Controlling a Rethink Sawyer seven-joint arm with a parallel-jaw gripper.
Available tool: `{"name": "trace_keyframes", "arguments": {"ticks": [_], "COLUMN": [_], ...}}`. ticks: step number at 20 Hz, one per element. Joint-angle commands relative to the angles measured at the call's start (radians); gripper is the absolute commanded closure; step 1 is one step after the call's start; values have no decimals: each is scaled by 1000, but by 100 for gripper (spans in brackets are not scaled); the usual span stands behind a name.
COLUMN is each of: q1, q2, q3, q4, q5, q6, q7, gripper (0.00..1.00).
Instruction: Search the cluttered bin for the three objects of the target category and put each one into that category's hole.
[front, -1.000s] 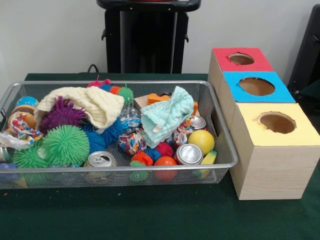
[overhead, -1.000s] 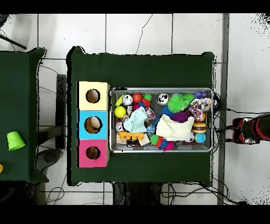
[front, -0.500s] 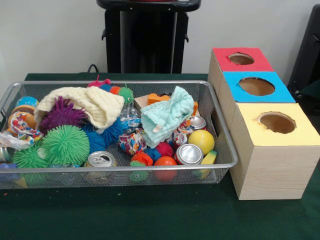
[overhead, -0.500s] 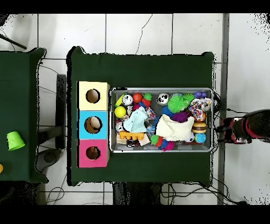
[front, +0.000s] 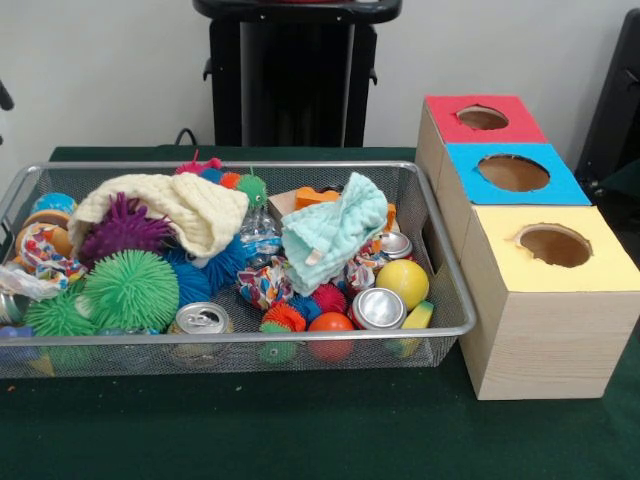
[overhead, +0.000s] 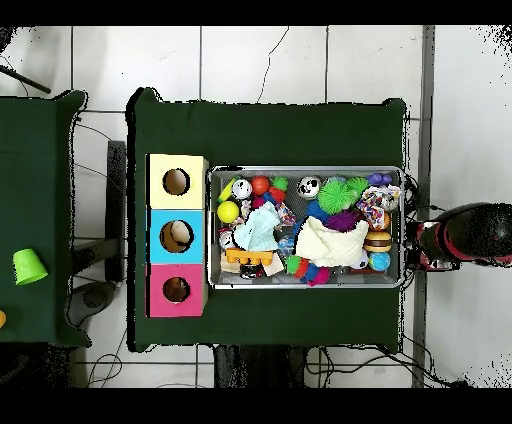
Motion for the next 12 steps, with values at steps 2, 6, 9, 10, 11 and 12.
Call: {"name": "trace_keyframes", "arguments": {"ticks": [2,6,9,10,11,12], "q1": [70,125,170,185,200,215], "q2": [-27,-44,-57,-59,-58,-59], "q3": [-93,-129,-157,-166,-175,-184], "q4": [146,172,187,190,186,185], "q5": [44,77,111,121,134,145], "q6": [-141,-167,-185,-190,-191,-195], "q7": [337,398,441,454,466,475], "gripper": [0,0,0,0,0,0]}}
